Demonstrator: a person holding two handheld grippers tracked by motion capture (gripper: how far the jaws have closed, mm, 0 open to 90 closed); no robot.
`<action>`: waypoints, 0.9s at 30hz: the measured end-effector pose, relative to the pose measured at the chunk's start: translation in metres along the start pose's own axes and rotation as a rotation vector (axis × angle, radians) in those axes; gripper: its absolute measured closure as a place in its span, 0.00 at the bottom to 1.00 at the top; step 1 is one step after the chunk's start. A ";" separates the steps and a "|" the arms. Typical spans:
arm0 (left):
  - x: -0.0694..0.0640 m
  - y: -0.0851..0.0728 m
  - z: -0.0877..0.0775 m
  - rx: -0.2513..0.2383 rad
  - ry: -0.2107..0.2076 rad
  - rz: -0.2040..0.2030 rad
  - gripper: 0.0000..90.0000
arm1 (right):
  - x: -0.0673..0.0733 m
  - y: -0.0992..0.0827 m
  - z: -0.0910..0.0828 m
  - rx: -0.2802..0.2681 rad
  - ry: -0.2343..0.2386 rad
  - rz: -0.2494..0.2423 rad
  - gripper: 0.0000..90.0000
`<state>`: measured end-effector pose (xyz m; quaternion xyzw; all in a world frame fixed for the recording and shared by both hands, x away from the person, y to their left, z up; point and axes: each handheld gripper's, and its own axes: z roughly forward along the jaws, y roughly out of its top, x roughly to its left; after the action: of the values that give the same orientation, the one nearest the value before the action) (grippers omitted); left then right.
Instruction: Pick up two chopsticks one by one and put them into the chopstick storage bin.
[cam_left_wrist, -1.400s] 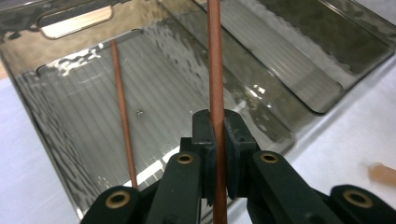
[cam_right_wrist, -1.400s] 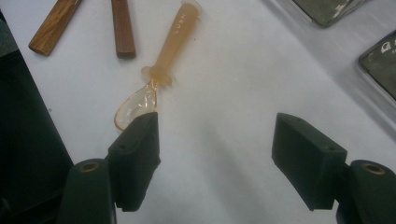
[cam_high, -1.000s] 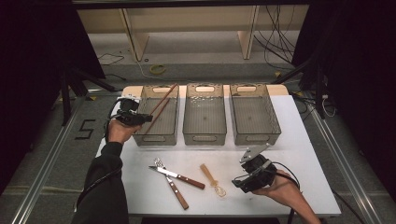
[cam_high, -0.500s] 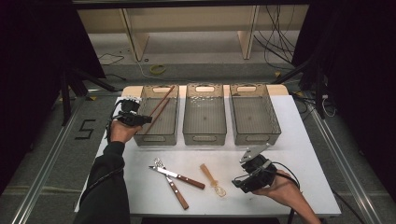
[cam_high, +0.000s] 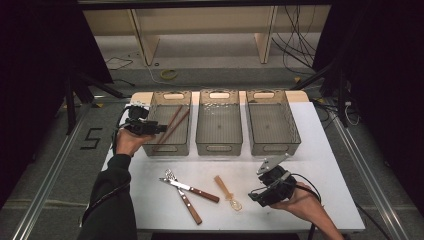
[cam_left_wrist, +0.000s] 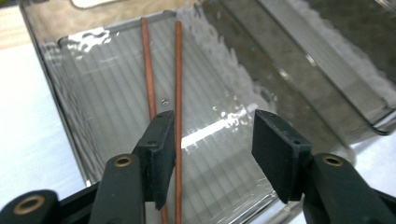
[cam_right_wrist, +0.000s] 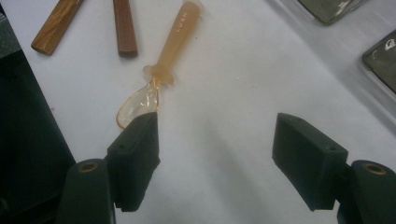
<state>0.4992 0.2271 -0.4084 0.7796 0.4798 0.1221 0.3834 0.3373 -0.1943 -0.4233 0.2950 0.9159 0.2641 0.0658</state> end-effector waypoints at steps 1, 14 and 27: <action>-0.001 -0.001 -0.001 -0.003 -0.007 -0.001 0.51 | 0.000 0.000 0.000 0.000 0.000 -0.002 0.36; -0.018 -0.023 -0.022 -0.106 -0.101 -0.023 0.32 | -0.001 0.001 0.001 -0.005 -0.008 0.004 0.36; -0.036 -0.045 -0.037 -0.146 -0.121 0.001 0.26 | -0.003 0.009 0.003 -0.014 -0.017 0.016 0.36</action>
<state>0.4312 0.2256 -0.4091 0.7558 0.4452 0.1097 0.4675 0.3452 -0.1887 -0.4213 0.3041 0.9111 0.2683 0.0734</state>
